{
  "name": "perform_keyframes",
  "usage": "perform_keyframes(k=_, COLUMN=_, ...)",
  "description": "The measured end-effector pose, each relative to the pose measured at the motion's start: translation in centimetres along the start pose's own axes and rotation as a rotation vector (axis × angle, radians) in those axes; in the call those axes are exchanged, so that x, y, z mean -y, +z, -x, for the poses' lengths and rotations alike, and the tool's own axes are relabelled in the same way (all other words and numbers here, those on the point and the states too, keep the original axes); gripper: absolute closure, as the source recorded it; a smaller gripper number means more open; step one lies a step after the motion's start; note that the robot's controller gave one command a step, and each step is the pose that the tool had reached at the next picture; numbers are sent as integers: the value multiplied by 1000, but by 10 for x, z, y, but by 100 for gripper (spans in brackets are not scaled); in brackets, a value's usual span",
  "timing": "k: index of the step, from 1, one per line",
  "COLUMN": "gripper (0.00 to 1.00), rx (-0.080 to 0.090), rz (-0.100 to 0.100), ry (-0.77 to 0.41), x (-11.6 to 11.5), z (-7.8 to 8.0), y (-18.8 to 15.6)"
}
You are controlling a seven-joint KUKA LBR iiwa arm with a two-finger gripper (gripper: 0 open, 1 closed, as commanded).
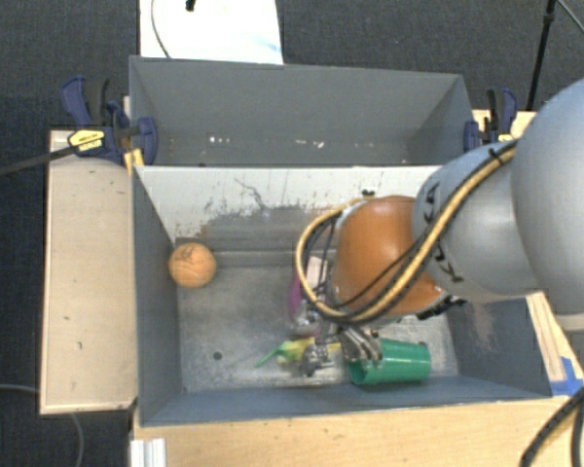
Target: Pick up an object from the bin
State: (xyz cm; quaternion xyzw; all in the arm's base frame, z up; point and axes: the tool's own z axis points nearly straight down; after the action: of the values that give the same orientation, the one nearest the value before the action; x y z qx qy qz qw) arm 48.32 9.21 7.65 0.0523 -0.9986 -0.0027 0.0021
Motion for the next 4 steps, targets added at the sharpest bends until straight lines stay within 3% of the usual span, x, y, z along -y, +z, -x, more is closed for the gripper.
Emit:
perform_keyframes(k=1, gripper=100, rx=0, rz=0, ry=1, x=0, z=0, y=0)
perform_keyframes(k=2, gripper=100, rx=-1, rz=-6, ry=-9, x=-4, z=4, y=-45)
perform_keyframes(k=3, gripper=100, rx=2, rz=-5, ry=74, x=11, z=-5, y=-96)
perform_keyframes(k=4, gripper=100, rx=14, rz=-5, ry=63, x=5, z=6, y=-71)
